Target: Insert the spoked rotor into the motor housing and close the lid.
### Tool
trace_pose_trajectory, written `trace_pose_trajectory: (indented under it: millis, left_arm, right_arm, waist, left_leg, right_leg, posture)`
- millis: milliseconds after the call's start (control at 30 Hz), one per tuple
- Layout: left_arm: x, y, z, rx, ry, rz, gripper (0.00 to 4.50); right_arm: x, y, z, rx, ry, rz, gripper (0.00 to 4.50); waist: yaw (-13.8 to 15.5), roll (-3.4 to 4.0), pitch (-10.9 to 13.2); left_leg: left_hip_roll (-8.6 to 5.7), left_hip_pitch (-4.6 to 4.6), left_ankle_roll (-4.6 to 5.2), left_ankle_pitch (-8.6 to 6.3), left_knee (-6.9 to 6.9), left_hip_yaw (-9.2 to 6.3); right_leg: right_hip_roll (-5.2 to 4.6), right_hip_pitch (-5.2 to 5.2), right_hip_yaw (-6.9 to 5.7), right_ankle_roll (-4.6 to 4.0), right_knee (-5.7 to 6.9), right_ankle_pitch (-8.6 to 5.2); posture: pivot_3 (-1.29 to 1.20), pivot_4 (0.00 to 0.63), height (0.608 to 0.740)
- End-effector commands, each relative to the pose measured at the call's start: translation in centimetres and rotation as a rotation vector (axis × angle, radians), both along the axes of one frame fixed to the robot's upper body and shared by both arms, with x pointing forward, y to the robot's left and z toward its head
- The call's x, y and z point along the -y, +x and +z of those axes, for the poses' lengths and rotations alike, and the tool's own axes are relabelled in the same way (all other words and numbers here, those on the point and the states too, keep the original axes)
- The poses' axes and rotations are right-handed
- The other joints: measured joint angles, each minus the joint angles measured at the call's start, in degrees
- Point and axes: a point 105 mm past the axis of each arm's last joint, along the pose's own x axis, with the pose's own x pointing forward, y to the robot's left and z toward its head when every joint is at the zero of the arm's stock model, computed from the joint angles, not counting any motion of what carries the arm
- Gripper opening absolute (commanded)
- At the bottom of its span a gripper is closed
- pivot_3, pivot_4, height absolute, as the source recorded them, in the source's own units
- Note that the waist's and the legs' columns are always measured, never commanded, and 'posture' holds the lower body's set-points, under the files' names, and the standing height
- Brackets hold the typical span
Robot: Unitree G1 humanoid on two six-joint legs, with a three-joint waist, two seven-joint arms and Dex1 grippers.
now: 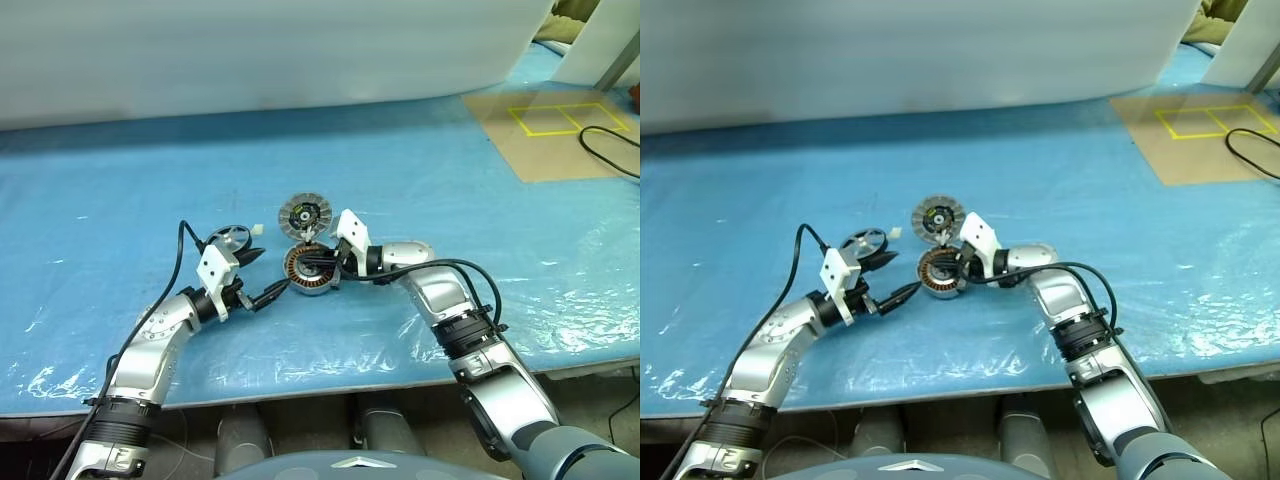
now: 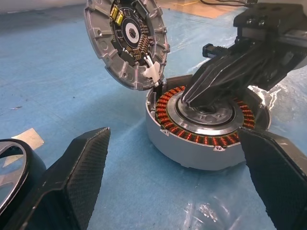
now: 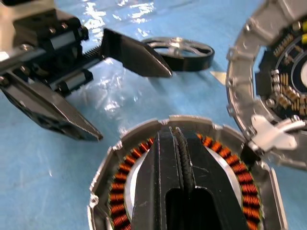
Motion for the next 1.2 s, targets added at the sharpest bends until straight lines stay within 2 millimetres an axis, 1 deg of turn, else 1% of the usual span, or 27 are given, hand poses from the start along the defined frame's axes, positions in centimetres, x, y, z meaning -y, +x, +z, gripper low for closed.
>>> trace_pose_trajectory:
  millis: [33, 233, 367, 467, 533, 567, 600, 700, 733, 800, 867, 967, 1033, 1200]
  left_arm:
    - [0.0, 0.0, 0.7, 0.031, -0.003, -0.006, 4.5]
    - [0.1, 0.0, 0.7, 0.033, -0.002, -0.003, 4.5]
    - [0.1, 0.0, 0.7, 0.034, -0.002, -0.002, 4.5]
    - [0.1, 0.0, 0.7, 0.034, -0.002, -0.002, 4.5]
    - [0.1, 0.0, 0.6, 0.034, -0.002, -0.003, 4.5]
    - [0.1, 0.0, 0.6, 0.034, -0.002, -0.003, 4.5]
    - [0.1, 0.0, 0.6, 0.034, -0.002, -0.003, 4.5]
    - [0.2, 0.0, 0.5, 0.032, 0.003, -0.007, 4.5]
    - [0.2, 0.0, 0.5, 0.031, 0.004, -0.009, 4.5]
    - [0.2, 0.1, 0.5, 0.031, 0.004, -0.011, 4.5]
    - [0.2, 0.1, 0.5, 0.032, 0.003, -0.011, 4.5]
    - [0.2, 0.2, 0.5, 0.033, 0.003, -0.012, 4.5]
    - [0.2, 0.2, 0.6, 0.033, 0.002, -0.011, 4.5]
    - [0.3, 0.1, 0.6, 0.033, 0.001, -0.013, 4.5]
  right_arm:
    - [-0.1, -0.2, 0.8, 0.037, -0.028, 0.023, 0.02]
    - [1.2, -0.1, -1.4, 0.054, -0.186, 0.031, 0.02]
    - [1.4, 0.0, -2.1, 0.057, -0.223, 0.019, 0.02]
    - [1.2, -0.3, -2.4, 0.055, -0.232, 0.037, 0.02]
    - [1.4, -0.5, -2.9, 0.066, -0.274, 0.051, 0.02]
    - [1.4, -0.4, -2.9, 0.071, -0.271, 0.049, 0.02]
    - [1.1, -0.4, -2.4, 0.055, -0.231, 0.042, 0.02]
    - [-0.5, -0.4, 0.9, -0.038, 0.009, 0.018, 0.02]
    - [-0.7, -0.4, 1.6, -0.056, 0.052, 0.015, 0.02]
    - [-0.8, -0.1, 2.3, -0.072, 0.098, 0.0, 0.02]
    - [-0.7, 0.1, 2.3, -0.07, 0.094, -0.012, 0.02]
    - [-0.2, 0.4, 1.4, -0.033, 0.033, -0.024, 0.02]
    - [-0.1, 0.4, 1.3, -0.032, 0.033, -0.028, 0.02]
    - [0.2, 0.4, 0.1, 0.029, -0.064, -0.016, 0.02]
  waist:
    - [0.04, 0.0, 0.0]
    - [0.04, 0.0, 0.0]
    - [0.05, -0.01, 0.0]
    - [0.04, -0.01, 0.0]
    - [0.04, -0.01, 0.0]
    - [0.05, -0.01, -0.01]
    - [0.06, -0.01, -0.01]
    - [-0.06, -0.01, -0.01]
    - [-0.1, 0.0, 0.0]
    - [-0.05, 0.01, 0.01]
    - [0.05, 0.01, 0.01]
    - [0.19, 0.0, 0.01]
    - [0.15, 0.0, 0.01]
    - [0.07, 0.0, 0.01]
  left_leg:
    - [0.0, 0.0, 0.0, 0.0, 0.0, 0.0]
    - [-0.01, -0.03, -0.01, 0.0, 0.01, 0.01]
    - [-0.02, -0.01, -0.01, 0.0, 0.01, 0.01]
    - [-0.02, 0.03, -0.01, 0.0, 0.02, 0.01]
    - [-0.02, 0.04, 0.0, 0.0, 0.02, 0.01]
    - [-0.02, 0.05, 0.0, 0.0, 0.02, 0.01]
    - [-0.02, 0.06, 0.0, 0.0, 0.02, 0.01]
    - [-0.01, 0.07, 0.0, 0.0, 0.02, 0.01]
    - [0.01, 0.06, 0.0, 0.0, 0.02, 0.01]
    - [0.01, -0.03, 0.0, 0.0, 0.02, 0.0]
    - [0.0, 0.0, 0.0, 0.01, 0.02, 0.0]
    - [-0.02, 0.01, 0.0, 0.01, 0.03, -0.01]
    - [-0.01, 0.0, -0.01, 0.01, 0.02, -0.01]
    - [-0.01, -0.01, -0.01, 0.0, 0.02, -0.01]
  right_leg:
    - [0.0, 0.01, 0.0, 0.0, 0.0, 0.0]
    - [0.0, 0.03, 0.0, 0.0, 0.02, 0.0]
    - [-0.01, 0.08, 0.0, 0.0, 0.02, 0.0]
    - [0.0, 0.11, 0.01, 0.0, 0.04, 0.0]
    - [0.0, 0.12, 0.01, 0.0, 0.05, 0.0]
    - [0.0, 0.13, 0.01, 0.0, 0.05, 0.0]
    - [-0.01, 0.15, 0.01, 0.0, 0.04, 0.0]
    - [0.0, 0.15, 0.01, 0.0, 0.05, 0.0]
    - [0.0, 0.12, 0.01, 0.0, 0.05, 0.0]
    - [0.0, 0.01, 0.01, 0.0, 0.07, 0.0]
    - [0.0, 0.0, 0.0, 0.0, 0.04, 0.01]
    - [-0.01, 0.01, 0.0, 0.0, 0.01, 0.01]
    - [0.0, 0.01, 0.0, 0.0, 0.02, 0.01]
    - [0.0, 0.01, 0.0, 0.0, 0.03, 0.01]
  posture:
    - [0.0, 0.15, 0.74]
    - [0.0, 0.15, 0.74]
    - [0.0, 0.15, 0.74]
    - [0.0, 0.15, 0.74]
    - [0.0, 0.15, 0.74]
    - [0.0, 0.15, 0.74]
    - [0.0, 0.15, 0.74]
    - [0.0, 0.15, 0.74]
    - [0.0, 0.15, 0.74]
    - [0.0, 0.15, 0.74]
    - [0.0, 0.15, 0.74]
    - [0.0, 0.15, 0.74]
    - [0.0, 0.15, 0.74]
    - [0.0, 0.15, 0.74]
